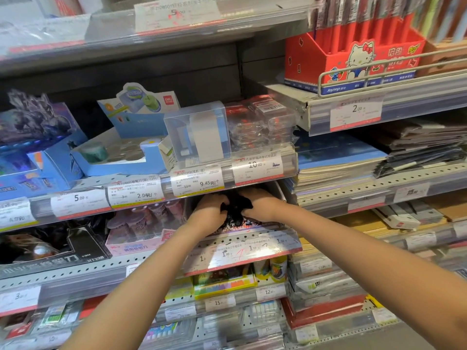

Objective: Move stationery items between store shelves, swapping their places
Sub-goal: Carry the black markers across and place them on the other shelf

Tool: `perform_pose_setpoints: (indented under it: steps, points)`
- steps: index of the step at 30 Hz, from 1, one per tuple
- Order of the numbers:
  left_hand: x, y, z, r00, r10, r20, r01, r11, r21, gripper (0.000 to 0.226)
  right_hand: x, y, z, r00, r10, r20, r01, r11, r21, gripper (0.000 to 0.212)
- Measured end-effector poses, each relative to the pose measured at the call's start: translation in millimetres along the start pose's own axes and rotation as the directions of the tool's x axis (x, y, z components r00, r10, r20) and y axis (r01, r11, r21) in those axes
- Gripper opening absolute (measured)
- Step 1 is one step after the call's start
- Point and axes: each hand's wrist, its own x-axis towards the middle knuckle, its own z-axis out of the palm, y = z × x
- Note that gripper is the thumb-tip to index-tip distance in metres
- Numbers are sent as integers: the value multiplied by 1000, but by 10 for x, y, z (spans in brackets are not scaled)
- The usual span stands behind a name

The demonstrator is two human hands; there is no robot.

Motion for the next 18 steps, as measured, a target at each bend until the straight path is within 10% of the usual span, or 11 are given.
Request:
perform_pose_setpoints:
  steps: [18]
  points:
    - [-400,519,-73,980,132,-149,-157,972,-174,16,-931,134,-83,914,-18,-405,191,901,389,32]
